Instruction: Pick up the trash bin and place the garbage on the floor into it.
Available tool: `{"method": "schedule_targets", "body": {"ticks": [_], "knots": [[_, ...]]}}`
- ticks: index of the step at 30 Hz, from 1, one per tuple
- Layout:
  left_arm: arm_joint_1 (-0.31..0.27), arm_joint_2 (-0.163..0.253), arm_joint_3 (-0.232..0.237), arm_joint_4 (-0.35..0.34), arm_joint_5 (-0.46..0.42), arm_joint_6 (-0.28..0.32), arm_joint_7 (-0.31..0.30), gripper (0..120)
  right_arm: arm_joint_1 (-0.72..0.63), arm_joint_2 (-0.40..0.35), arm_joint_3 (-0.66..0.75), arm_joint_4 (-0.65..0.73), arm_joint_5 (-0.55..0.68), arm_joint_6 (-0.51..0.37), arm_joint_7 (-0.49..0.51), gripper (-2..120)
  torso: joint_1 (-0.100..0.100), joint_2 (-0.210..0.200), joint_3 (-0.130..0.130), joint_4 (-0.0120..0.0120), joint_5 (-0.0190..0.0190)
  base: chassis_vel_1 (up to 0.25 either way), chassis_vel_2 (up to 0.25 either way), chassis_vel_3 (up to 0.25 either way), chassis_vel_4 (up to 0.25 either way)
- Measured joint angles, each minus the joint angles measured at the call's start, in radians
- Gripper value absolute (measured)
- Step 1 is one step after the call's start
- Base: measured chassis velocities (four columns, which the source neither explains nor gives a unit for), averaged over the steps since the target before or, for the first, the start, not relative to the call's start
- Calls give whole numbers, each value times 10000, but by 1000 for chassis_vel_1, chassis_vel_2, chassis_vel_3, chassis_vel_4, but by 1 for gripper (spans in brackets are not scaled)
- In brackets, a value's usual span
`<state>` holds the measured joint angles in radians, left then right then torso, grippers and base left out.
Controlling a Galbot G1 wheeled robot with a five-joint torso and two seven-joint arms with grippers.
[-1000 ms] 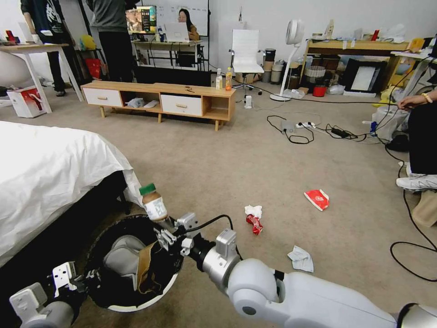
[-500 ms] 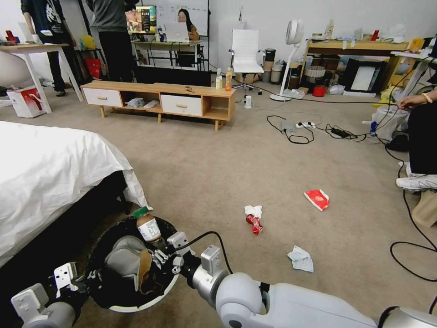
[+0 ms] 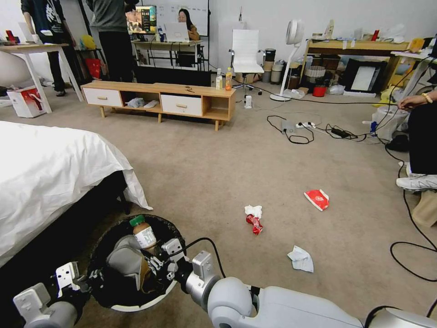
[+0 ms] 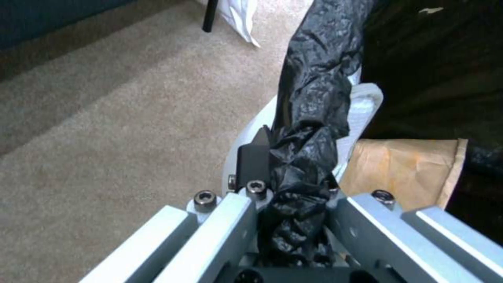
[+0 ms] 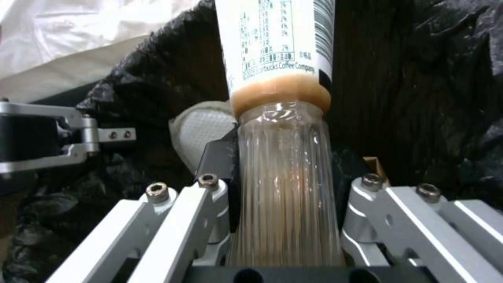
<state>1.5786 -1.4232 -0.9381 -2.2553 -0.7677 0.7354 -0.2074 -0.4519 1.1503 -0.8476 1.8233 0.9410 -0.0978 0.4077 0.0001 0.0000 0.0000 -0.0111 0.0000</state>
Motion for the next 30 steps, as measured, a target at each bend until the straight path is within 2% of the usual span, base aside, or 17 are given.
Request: {"method": "schedule_targets", "body": {"ticks": [8, 10, 11, 13, 14, 15, 17, 18, 20, 22, 25, 27, 30], "knots": [[-10, -6, -1, 39, 1, 1, 7, 1, -138, -90, -17, -44, -70, -11, 16, 28, 0, 0, 0, 0, 0, 0, 0, 0, 0], [-19, -23, 12, 64, 5, 1, 14, 1, -202, -149, 0, -40, -109, -19, 22, 38, 0, 0, 0, -1, 0, 0, 0, 0, 0], [-19, -23, 12, 64, 5, 1, 14, 1, -202, -149, 0, -40, -109, -19, 22, 38, 0, 0, 0, -1, 0, 0, 0, 0, 0], [-24, -36, 25, 87, 20, 1, 31, 1, -231, -151, 33, -25, -142, -29, 66, 51, 0, 0, 0, 0, 0, 0, 0, 0, 0], [-24, -36, 25, 87, 20, 1, 31, 1, -231, -151, 33, -25, -142, -29, 66, 51, 0, 0, 0, 0, 0, 0, 0, 0, 0], [-24, -36, 26, 92, 27, 2, 39, 1, -233, -161, 54, 1, -152, -35, 77, 58, 0, 0, 0, 0, 0, 0, 0, 0, 0], [-24, -36, 26, 92, 28, 1, 45, 1, -232, -167, 75, 12, -156, -37, 79, 59, 0, 0, 0, 0, 0, 0, 0, 0, 0], [-24, -40, 23, 93, 28, 1, 61, 1, -232, -174, 122, 38, -159, -38, 81, 68, 0, 0, 0, 0, 0, 0, 0, 0, 0], [-21, -46, 20, 93, 32, 2, 67, 1, -231, -180, 148, 51, -160, -38, 82, 71, 0, 0, 0, 0, 0, 0, 0, 0, 0], [-11, -53, 20, 93, 32, 2, 108, 1, -227, -195, 187, 112, -159, -39, 81, 85, 0, 0, 0, 1, 0, 0, 0, 0, 0], [-12, -53, 16, 92, 30, 2, 116, 1, -227, -204, 193, 143, -159, -40, 81, 90, 0, 0, -1, 0, 0, 0, 0, 0, 0], [-14, -51, 9, 91, 22, 3, 126, 1, -236, -216, 209, 193, -158, -49, 78, 98, 0, 0, 0, 0, 0, 0, 0, 0, 0], [-11, -49, 3, 90, 18, 3, 135, 1, -247, -232, 253, 225, -157, -58, 82, 99, 0, 0, -1, 0, 0, 0, 0, 0, 0]]}}
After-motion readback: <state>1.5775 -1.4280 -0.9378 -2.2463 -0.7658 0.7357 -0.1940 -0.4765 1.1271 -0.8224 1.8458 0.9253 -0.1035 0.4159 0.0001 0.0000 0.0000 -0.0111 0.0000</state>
